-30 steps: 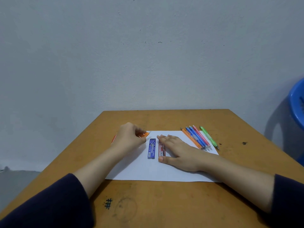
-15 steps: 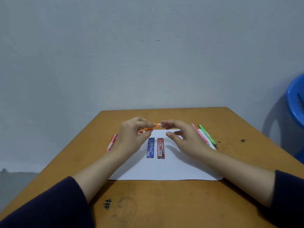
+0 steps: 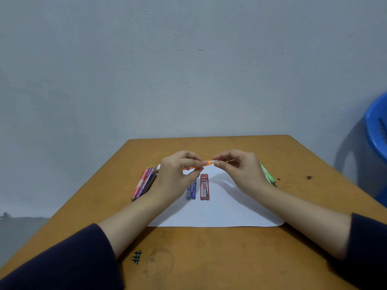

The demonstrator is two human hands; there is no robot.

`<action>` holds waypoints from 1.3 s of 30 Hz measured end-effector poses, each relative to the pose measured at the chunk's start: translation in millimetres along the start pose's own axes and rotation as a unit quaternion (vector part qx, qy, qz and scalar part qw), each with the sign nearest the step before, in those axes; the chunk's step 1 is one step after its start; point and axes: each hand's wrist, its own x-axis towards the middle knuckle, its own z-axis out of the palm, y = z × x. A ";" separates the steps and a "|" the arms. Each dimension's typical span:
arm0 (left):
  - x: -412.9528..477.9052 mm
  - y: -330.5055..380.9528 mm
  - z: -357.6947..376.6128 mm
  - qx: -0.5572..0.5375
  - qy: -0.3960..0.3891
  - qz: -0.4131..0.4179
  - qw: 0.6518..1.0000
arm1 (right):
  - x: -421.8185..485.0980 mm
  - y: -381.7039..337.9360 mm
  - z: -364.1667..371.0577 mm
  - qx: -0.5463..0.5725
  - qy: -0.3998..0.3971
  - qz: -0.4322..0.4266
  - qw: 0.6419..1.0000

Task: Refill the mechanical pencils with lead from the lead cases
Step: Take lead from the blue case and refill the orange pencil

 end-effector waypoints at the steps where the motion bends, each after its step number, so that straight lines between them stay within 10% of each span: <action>1: 0.3 0.4 0.2 0.002 -0.002 -0.001 1.000 | 0.5 -0.2 0.3 -0.007 0.003 -0.001 1.000; 18: 2.1 -11.1 -2.3 0.032 0.005 -0.017 0.999 | 5.9 5.1 -5.9 -0.054 0.041 0.012 0.998; 29: 2.8 -13.7 -4.7 0.035 0.003 -0.045 0.998 | 4.9 14.6 -7.2 -0.347 -0.211 -0.116 0.906; 39: 3.0 -13.9 -4.6 0.039 0.001 -0.042 0.998 | 2.5 8.0 -2.0 -0.347 -0.270 -0.075 0.895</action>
